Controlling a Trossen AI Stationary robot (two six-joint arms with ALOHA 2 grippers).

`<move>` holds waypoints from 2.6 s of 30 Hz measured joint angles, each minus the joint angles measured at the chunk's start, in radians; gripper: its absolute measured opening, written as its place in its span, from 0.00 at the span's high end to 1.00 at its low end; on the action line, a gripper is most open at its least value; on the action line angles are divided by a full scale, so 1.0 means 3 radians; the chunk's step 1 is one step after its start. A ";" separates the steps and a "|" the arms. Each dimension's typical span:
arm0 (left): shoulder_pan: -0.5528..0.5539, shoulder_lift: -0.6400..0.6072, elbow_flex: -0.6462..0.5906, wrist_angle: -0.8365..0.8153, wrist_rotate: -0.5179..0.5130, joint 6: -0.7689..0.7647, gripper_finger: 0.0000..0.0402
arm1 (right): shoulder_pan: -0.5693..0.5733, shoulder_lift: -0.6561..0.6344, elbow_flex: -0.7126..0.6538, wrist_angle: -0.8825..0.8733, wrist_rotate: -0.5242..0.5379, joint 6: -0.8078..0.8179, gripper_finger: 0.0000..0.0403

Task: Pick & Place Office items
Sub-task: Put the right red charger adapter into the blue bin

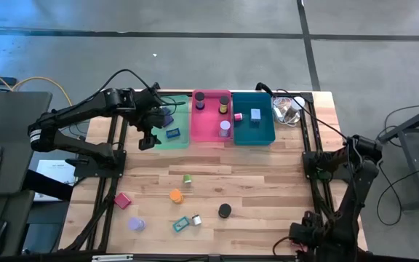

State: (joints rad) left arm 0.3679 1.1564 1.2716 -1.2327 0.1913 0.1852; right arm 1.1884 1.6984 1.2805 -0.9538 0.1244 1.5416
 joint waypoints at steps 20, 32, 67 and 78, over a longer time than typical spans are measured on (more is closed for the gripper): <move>0.0000 0.0014 0.0000 0.0248 -0.0020 -0.0096 0.21 | 0.0097 0.0031 -0.0836 0.0900 -0.0180 0.0312 0.15; 0.0000 0.0014 0.0000 0.0301 -0.0019 -0.0148 0.21 | 0.0065 0.0031 -0.1076 0.0983 -0.0378 0.0445 0.14; 0.0000 0.0014 0.0000 0.0301 -0.0032 -0.0057 0.21 | -0.0878 -0.0078 -0.1480 0.1220 -0.0924 -0.0749 0.45; 0.0000 0.0014 -0.0001 0.0300 -0.0017 -0.0086 0.21 | -0.1179 -0.0073 -0.1479 0.1223 -0.0997 -0.1145 0.45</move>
State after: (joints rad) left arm 0.3679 1.1606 1.2715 -1.1427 0.1864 0.1593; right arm 0.8346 1.6765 0.8368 -0.5868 -0.1747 1.1982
